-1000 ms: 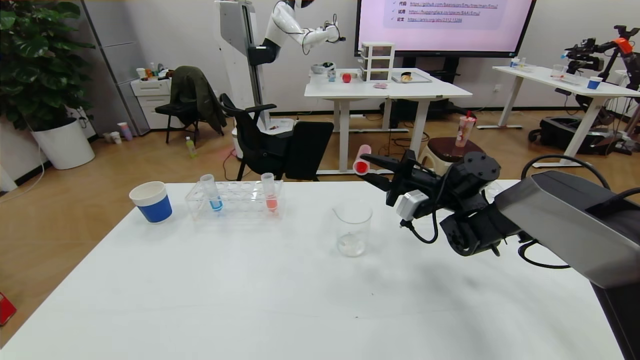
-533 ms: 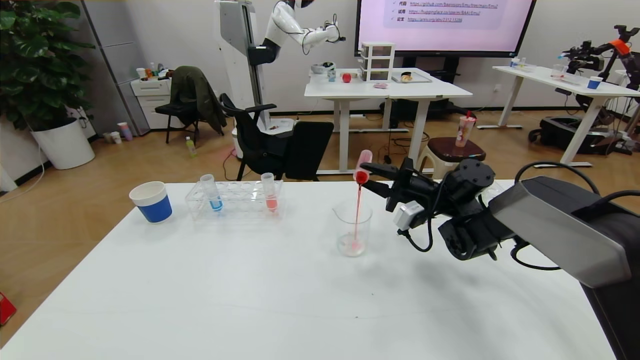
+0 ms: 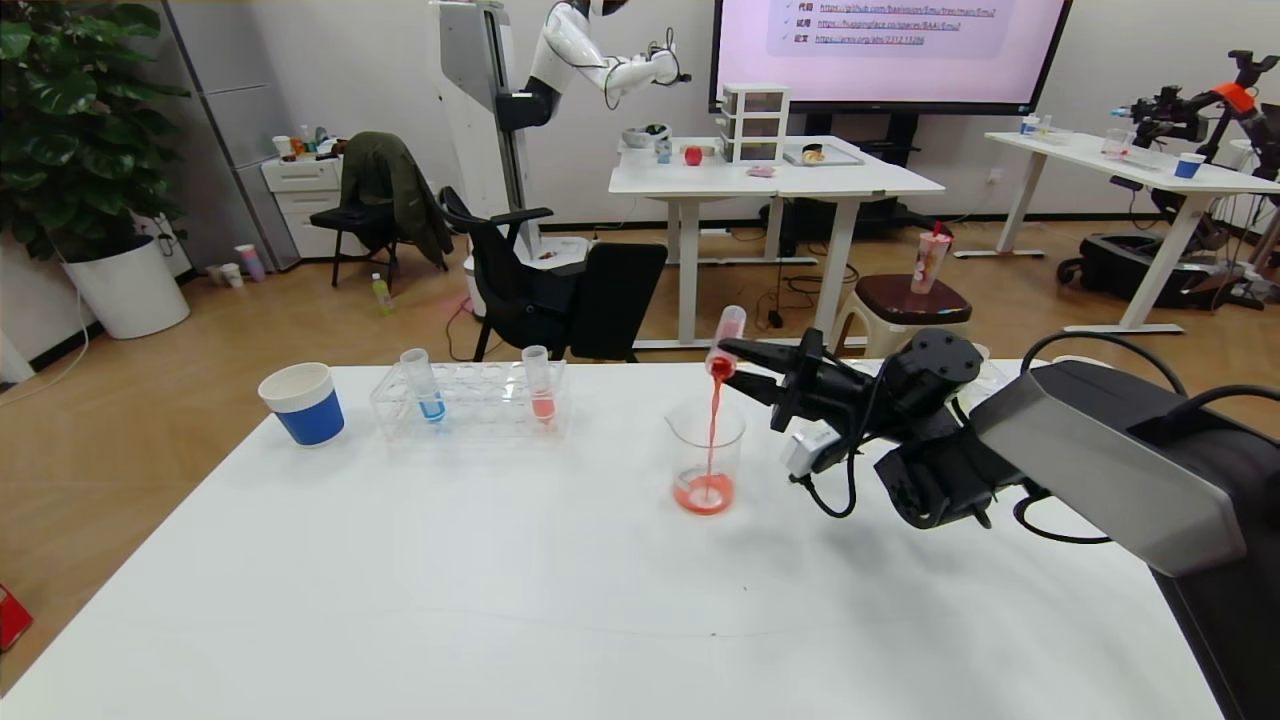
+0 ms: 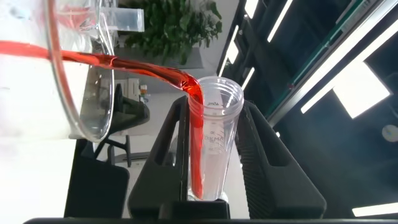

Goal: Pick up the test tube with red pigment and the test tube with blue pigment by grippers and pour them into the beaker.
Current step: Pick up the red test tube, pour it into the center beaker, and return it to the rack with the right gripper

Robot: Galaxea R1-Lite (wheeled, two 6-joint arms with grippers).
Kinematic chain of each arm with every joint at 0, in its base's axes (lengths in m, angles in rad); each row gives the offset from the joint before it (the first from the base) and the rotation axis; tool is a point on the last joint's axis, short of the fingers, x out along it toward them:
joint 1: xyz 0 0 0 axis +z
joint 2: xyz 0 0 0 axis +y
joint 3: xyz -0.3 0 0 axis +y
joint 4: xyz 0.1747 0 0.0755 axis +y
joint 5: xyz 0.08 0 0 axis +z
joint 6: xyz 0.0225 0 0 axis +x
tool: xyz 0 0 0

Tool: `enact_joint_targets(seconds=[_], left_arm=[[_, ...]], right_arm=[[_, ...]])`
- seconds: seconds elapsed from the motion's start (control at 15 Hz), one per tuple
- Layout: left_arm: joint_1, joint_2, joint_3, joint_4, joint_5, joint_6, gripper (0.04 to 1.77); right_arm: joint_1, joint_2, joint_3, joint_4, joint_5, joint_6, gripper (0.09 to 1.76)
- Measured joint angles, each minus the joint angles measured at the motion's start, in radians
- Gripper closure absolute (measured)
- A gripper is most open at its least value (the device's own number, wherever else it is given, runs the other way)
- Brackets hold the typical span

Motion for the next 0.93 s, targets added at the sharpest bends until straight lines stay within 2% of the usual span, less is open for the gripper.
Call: enact_joint_targets(seconds=[0.47, 0.8, 0.93], left_arm=[[0.0, 0.0, 0.0, 0.0, 0.0, 0.0, 0.06], [0.0, 0.0, 0.0, 0.0, 0.0, 0.0, 0.06], [0.0, 0.0, 0.0, 0.0, 0.0, 0.0, 0.06]], right_arm=[[0.008, 0.014, 0.002, 0.0, 0.001, -0.13, 1.34], [0.011, 0.012, 0.008, 0.001, 0.001, -0.125, 1.34], [0.012, -0.003, 0.008, 0.001, -0.008, -0.077, 1.34]])
